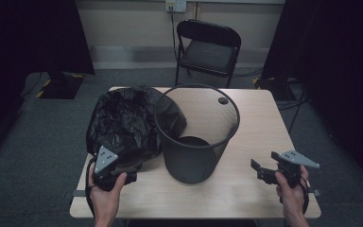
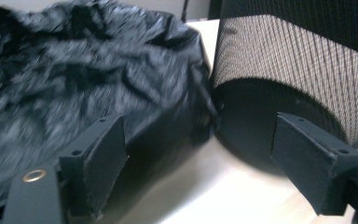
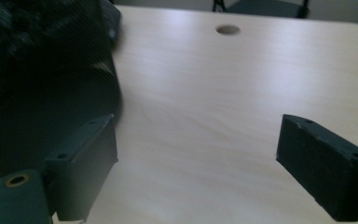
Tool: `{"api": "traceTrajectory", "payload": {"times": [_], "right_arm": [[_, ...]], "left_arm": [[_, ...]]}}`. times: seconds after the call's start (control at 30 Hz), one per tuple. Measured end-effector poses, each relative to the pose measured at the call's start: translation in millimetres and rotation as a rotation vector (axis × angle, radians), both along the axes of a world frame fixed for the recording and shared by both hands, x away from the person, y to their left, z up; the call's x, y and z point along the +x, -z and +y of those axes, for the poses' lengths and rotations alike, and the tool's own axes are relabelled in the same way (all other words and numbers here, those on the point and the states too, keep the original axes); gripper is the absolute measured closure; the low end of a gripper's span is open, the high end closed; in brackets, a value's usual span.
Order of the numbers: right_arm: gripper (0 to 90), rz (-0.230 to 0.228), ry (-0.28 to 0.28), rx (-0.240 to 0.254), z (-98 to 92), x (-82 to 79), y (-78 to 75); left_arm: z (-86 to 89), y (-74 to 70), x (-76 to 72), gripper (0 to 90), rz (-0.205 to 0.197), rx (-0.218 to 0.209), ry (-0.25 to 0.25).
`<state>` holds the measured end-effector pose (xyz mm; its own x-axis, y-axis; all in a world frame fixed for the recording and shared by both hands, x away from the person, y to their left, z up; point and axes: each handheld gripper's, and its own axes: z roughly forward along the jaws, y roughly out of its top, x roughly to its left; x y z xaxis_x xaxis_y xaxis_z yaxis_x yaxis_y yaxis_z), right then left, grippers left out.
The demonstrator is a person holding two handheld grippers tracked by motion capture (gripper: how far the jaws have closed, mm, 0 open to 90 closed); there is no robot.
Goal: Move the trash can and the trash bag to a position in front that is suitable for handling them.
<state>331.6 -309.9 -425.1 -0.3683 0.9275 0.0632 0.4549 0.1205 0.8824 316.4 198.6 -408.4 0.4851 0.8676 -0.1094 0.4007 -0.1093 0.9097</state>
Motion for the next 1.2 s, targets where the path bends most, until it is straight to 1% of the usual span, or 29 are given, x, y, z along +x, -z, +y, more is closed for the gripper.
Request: {"api": "traceTrajectory", "payload": {"times": [0.03,0.07,0.13,0.17,0.2,0.23,0.27,0.3,0.33,0.37,0.4,0.43,0.47,0.53,0.6,0.63,0.67,0.73,0.8,0.83,0.87,0.9,0.93,0.97,1.0,1.03,1.1,1.17,1.2], "right_arm": [[11.3,-0.009,-0.018,0.012,3.9,4.3,-4.4],[11.3,-0.016,-0.039,0.018,9.1,10.3,-9.6],[11.4,-0.026,-0.059,0.011,16.3,19.4,-15.6],[11.4,-0.030,-0.060,0.008,19.8,24.7,-18.5],[11.4,-0.038,-0.062,0.008,22.6,30.1,-21.1],[11.4,-0.040,-0.065,0.016,25.0,35.8,-23.4],[11.4,-0.041,-0.065,0.019,27.2,42.1,-25.3],[11.8,-0.039,-0.060,0.020,30.3,49.8,-27.3],[11.9,-0.042,-0.062,0.026,32.0,54.4,-28.3],[11.7,-0.041,-0.067,0.046,34.6,61.7,-29.6],[11.9,-0.036,-0.073,0.071,36.8,67.3,-30.6],[12.1,-0.036,-0.081,0.090,38.5,71.1,-31.1],[12.1,-0.043,-0.085,0.123,41.2,77.1,-32.0],[12.4,-0.056,-0.075,0.137,46.2,83.7,-33.8],[12.3,-0.065,-0.075,0.137,52.1,89.8,-35.5],[12.3,-0.066,-0.078,0.138,54.4,92.3,-36.0],[12.3,-0.070,-0.077,0.140,56.6,94.9,-35.7],[12.3,-0.075,-0.073,0.128,58.7,97.6,-34.3],[12.3,-0.072,-0.067,0.123,60.3,100.7,-31.5],[12.6,-0.068,-0.064,0.122,61.4,102.2,-30.2],[12.6,-0.074,-0.066,0.118,62.6,103.3,-29.1],[12.6,-0.075,-0.067,0.117,64.0,103.4,-29.3],[14.2,-0.081,-0.066,0.116,64.8,103.0,-29.9],[15.8,-0.091,-0.061,0.121,65.8,101.7,-31.1],[16.4,-0.098,-0.060,0.109,66.7,100.8,-32.0],[17.1,-0.101,-0.060,0.101,66.8,99.9,-32.9],[17.5,-0.099,-0.063,0.105,65.4,98.0,-33.5],[18.8,-0.104,-0.077,0.115,63.2,95.0,-33.8],[20.7,-0.103,-0.079,0.114,62.9,93.9,-34.1]], "left_arm": [[-1.6,-3.9,7.4,17.7,0.002,-0.024,0.028],[-3.5,-7.4,12.8,17.7,-0.002,-0.023,0.031],[-6.4,-13.8,21.5,17.6,-0.010,-0.020,0.010],[-7.4,-17.4,26.6,17.5,-0.016,-0.017,0.021],[-8.1,-20.4,31.8,17.5,-0.020,-0.001,0.021],[-7.7,-22.9,36.8,17.5,-0.025,0.002,0.002],[-6.1,-25.8,43.1,17.5,-0.028,-0.020,-0.009],[-5.2,-27.4,47.1,17.5,-0.030,-0.033,-0.006],[-4.3,-29.5,54.1,17.5,-0.028,-0.041,-0.018],[-4.6,-30.8,59.9,17.5,-0.028,-0.042,-0.027],[-4.7,-31.8,64.9,17.3,-0.020,-0.052,-0.016],[-5.9,-32.8,73.0,17.4,0.001,-0.056,0.005],[-8.3,-32.9,78.0,17.4,0.002,-0.062,-0.004],[-11.1,-32.7,84.1,17.4,-0.007,-0.103,-0.010],[-15.6,-32.2,92.3,17.4,-0.015,-0.096,-0.021],[-17.4,-31.1,97.6,17.4,-0.010,-0.095,-0.040],[-17.8,-29.9,101.5,17.3,-0.007,-0.113,-0.042],[-20.5,-27.6,107.0,17.2,-0.002,-0.127,-0.050],[-25.5,-24.6,113.3,17.0,0.006,-0.122,-0.050],[-28.7,-22.1,117.3,17.1,0.007,-0.118,-0.027],[-31.1,-20.4,119.9,17.6,0.018,-0.102,-0.011],[-32.9,-19.2,120.9,19.5,0.016,-0.093,-0.012],[-34.5,-17.8,121.6,19.6,0.009,-0.093,-0.003],[-36.0,-16.7,122.1,19.5,0.008,-0.103,0.016],[-37.7,-16.3,121.3,19.6,0.005,-0.114,0.032],[-39.7,-16.5,118.8,23.8,-0.017,-0.108,0.032],[-42.0,-17.0,115.5,27.6,-0.017,-0.096,0.023],[-42.4,-16.4,113.9,30.8,-0.018,-0.101,0.033],[-42.9,-16.0,113.2,30.9,-0.009,-0.099,0.040]]}}
